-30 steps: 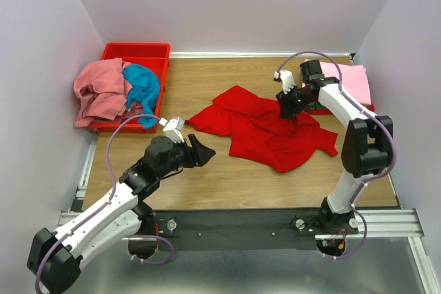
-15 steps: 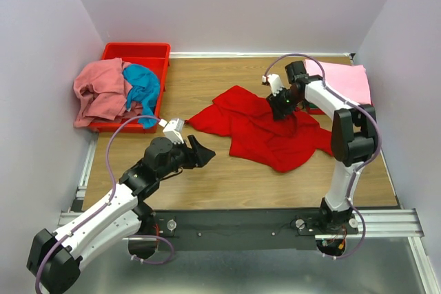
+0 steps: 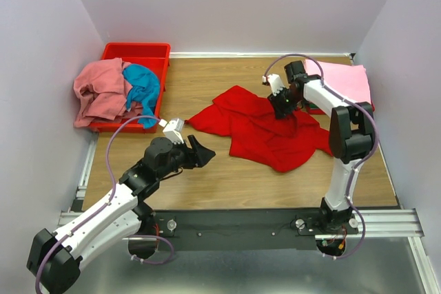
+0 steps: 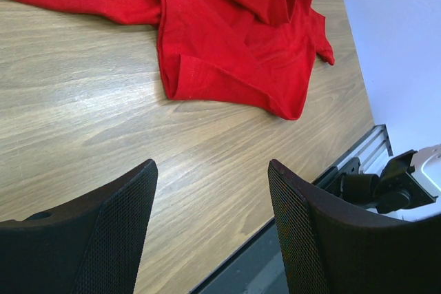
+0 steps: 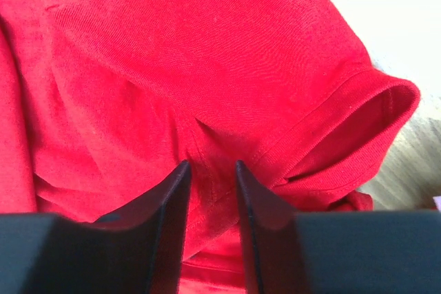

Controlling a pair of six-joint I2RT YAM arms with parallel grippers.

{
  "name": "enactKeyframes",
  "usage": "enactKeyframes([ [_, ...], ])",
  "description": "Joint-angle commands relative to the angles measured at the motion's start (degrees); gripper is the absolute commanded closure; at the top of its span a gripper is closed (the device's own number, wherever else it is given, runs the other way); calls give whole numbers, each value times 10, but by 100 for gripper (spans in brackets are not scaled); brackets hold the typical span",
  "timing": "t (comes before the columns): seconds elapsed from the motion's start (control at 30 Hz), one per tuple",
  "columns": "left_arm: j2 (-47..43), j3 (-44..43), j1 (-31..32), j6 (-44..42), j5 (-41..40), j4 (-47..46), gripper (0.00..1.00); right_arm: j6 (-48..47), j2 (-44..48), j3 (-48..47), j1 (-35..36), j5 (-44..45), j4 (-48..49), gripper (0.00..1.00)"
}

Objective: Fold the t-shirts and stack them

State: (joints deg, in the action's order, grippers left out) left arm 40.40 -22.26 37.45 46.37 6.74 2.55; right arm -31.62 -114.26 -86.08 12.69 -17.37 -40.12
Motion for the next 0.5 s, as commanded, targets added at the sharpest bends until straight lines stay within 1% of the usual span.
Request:
enactKeyframes([
  [0.0, -1, 5, -4, 1, 11, -16, 27, -1, -14, -17, 3, 13, 0, 63],
  [0.07, 1, 5, -4, 0, 12, -15, 27, -1, -16, -15, 3, 9, 0, 67],
  [0.1, 2, 5, -4, 0, 12, -16, 27, -2, -15, -12, 2, 8, 0, 74],
  [0.17, 3, 6, -4, 0, 12, -16, 27, -1, -12, -8, 2, 1, 0, 82],
  [0.2, 2, 6, -4, 0, 11, -18, 27, -1, -9, -8, 3, -2, 0, 89],
  [0.33, 4, 6, -4, -1, 13, -18, 27, 3, 8, -5, 3, -15, -1, 100],
  [0.47, 2, 7, -4, -1, 13, -18, 27, 9, 47, -15, 3, -19, 0, 100],
])
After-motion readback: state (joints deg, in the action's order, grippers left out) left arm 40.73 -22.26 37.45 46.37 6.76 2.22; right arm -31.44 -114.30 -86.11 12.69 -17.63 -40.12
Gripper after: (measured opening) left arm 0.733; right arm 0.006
